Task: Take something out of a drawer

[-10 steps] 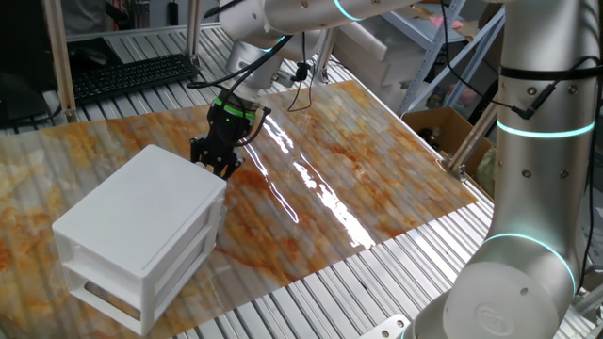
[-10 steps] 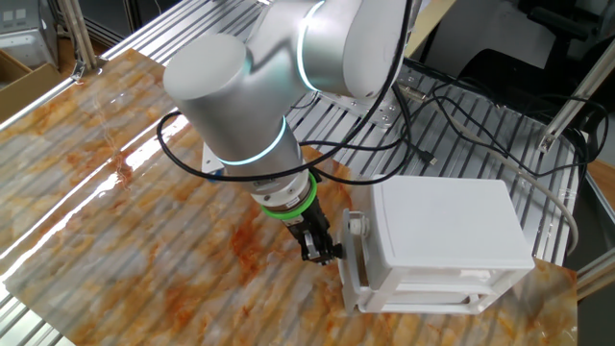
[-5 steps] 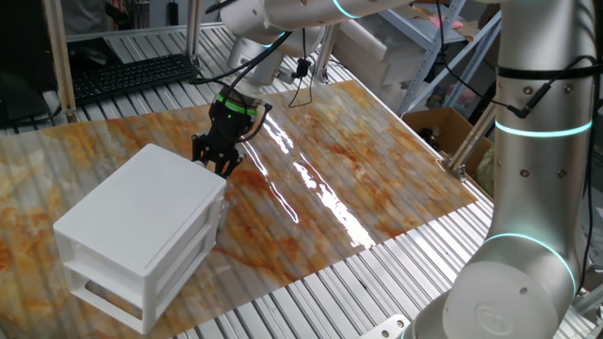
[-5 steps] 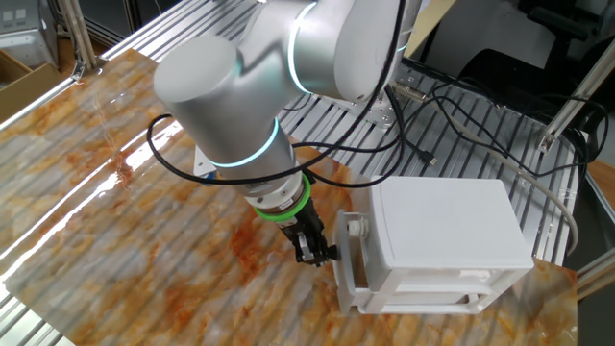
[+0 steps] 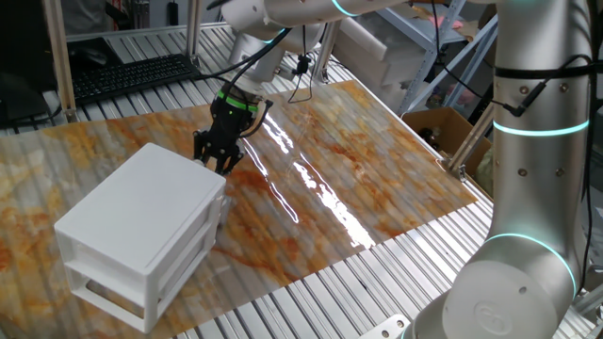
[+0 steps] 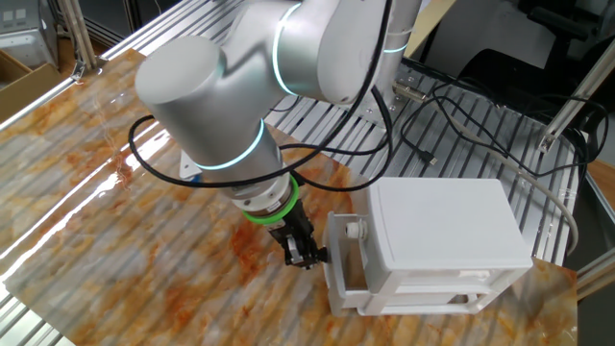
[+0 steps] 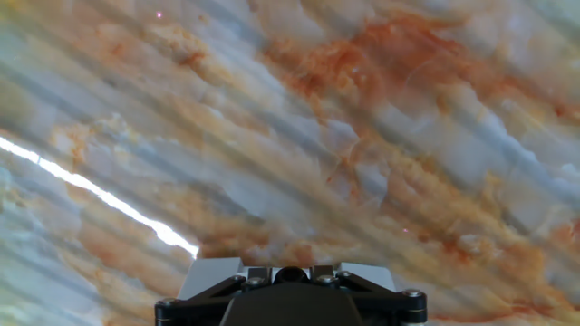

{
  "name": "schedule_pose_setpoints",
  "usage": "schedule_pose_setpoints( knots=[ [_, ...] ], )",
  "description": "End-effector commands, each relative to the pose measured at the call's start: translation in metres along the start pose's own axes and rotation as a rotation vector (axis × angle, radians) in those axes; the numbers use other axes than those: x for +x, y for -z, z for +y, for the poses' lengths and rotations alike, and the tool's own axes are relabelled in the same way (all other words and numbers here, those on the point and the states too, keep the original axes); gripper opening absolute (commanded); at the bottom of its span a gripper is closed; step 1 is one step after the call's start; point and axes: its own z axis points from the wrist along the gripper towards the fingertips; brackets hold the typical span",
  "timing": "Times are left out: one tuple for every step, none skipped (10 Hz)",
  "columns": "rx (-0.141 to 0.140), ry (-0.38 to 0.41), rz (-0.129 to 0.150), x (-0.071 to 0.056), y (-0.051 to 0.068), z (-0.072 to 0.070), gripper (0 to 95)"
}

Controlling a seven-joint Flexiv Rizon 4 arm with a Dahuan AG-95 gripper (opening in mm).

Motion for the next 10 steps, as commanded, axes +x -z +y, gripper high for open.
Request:
schedule_pose_setpoints(
  knots=[
    [-0.004,0.005,0.005,-0.004,0.003,0.001,0.0],
    [-0.007,0.007,0.01,-0.007,0.006,0.002,0.0],
    [-0.005,0.011,0.007,-0.01,0.008,0.002,0.0],
    [-0.006,0.011,0.006,-0.013,0.009,0.003,0.0],
    [-0.005,0.013,0.006,-0.014,0.01,0.003,0.0],
    [-0.005,0.016,0.007,-0.016,0.012,0.004,0.0],
    [-0.004,0.018,0.007,-0.018,0.013,0.005,0.0],
    [-0.004,0.024,0.009,-0.021,0.014,0.006,0.0],
    [-0.005,0.028,0.009,-0.024,0.014,0.005,0.0],
    [-0.004,0.034,0.012,-0.027,0.015,0.005,0.0]
  ],
)
